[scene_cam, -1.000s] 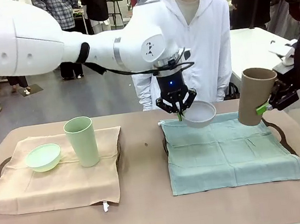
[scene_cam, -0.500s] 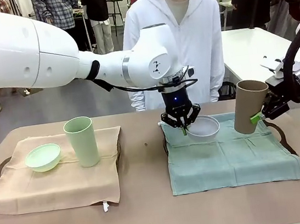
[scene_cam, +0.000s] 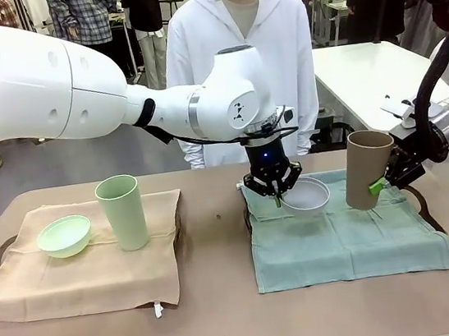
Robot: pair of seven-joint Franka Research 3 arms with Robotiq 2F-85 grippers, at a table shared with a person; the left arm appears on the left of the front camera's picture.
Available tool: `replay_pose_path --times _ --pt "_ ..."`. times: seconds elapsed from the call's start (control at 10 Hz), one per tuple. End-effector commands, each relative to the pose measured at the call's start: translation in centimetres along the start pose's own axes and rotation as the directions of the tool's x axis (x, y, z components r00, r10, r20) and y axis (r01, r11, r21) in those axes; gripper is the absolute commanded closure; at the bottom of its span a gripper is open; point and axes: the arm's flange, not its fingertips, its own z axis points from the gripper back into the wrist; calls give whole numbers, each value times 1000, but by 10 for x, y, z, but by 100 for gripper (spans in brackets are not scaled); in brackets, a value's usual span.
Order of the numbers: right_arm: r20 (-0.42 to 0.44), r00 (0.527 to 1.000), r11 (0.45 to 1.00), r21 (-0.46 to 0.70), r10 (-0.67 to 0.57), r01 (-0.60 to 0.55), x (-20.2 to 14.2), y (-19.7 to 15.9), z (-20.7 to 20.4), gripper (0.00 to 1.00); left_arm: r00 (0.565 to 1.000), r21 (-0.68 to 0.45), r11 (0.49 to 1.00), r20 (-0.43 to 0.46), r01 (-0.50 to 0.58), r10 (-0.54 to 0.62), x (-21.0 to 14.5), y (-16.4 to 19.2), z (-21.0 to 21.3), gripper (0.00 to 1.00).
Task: Set up a tray with a mat and arrange the tableware.
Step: Place the Picnic Bowl and Reusable plastic cup back onto the Handle tray in front of the human's position.
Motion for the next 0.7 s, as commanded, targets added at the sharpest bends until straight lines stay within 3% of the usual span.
replay_pose_path --times 0.0,0.6 --pt "-26 999 999 15 29 -28 -4 -4 -6 18 999 20 1000 32 17 -18 -1 3 -3 96" --pt "-63 996 998 24 63 -62 -16 -8 -21 18 999 41 999 38 1 -3 10 6 -21 96"
